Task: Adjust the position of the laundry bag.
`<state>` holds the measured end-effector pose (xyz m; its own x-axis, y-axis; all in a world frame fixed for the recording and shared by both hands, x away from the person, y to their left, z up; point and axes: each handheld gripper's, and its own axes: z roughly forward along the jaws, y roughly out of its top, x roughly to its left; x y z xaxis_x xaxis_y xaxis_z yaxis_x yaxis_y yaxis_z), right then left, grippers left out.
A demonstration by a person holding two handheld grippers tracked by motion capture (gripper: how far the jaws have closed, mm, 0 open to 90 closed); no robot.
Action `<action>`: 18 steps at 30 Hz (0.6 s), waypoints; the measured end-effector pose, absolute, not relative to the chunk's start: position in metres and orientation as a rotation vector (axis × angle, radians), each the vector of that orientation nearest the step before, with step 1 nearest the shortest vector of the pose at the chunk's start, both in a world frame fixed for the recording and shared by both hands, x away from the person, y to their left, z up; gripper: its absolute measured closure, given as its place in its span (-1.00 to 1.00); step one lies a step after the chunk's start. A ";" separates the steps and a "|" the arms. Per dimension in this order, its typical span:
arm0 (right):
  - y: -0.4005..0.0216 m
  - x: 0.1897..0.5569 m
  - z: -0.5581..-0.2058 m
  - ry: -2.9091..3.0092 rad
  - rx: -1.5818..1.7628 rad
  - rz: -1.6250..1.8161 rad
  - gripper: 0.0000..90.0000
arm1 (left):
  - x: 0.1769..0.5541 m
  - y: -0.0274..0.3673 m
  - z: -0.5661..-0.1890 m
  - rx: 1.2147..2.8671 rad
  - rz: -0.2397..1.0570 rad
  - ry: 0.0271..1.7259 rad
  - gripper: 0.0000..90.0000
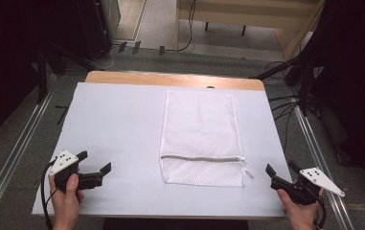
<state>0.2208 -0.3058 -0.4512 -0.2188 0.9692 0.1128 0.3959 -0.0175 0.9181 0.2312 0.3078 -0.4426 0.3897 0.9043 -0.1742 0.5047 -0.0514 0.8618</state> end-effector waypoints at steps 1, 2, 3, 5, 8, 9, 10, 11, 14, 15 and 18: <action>-0.304 0.219 -0.452 1.664 1.435 1.213 -0.62 | 0.232 0.305 -0.442 1.681 0.515 1.245 -1.00; -0.304 0.219 -0.452 1.664 1.435 1.213 -0.62 | 0.232 0.304 -0.441 1.681 0.510 1.231 -1.00; -0.303 0.219 -0.452 1.660 1.443 1.213 -0.59 | 0.231 0.301 -0.439 1.676 0.511 1.193 -1.00; -0.296 0.222 -0.455 1.662 1.475 1.112 -0.51 | 0.231 0.288 -0.433 1.704 0.543 1.175 -1.00; -0.291 0.226 -0.456 1.702 1.435 1.050 -0.49 | 0.233 0.280 -0.432 1.706 0.565 1.205 -0.87; -0.290 0.226 -0.455 1.699 1.436 1.070 -0.47 | 0.234 0.278 -0.432 1.703 0.561 1.217 -0.81; -0.291 0.226 -0.454 1.696 1.438 1.094 -0.43 | 0.237 0.275 -0.432 1.693 0.543 1.236 -0.75; -0.293 0.226 -0.453 1.682 1.439 1.133 -0.39 | 0.240 0.271 -0.434 1.690 0.538 1.252 -0.67; -0.294 0.225 -0.450 1.654 1.438 1.161 -0.31 | 0.249 0.258 -0.437 1.720 0.559 1.274 -0.47; -0.295 0.223 -0.451 1.649 1.425 1.159 -0.31 | 0.255 0.252 -0.438 1.745 0.568 1.291 -0.29; -0.294 0.223 -0.453 1.643 1.440 1.132 -0.33 | 0.272 0.235 -0.439 1.778 0.530 1.306 -0.23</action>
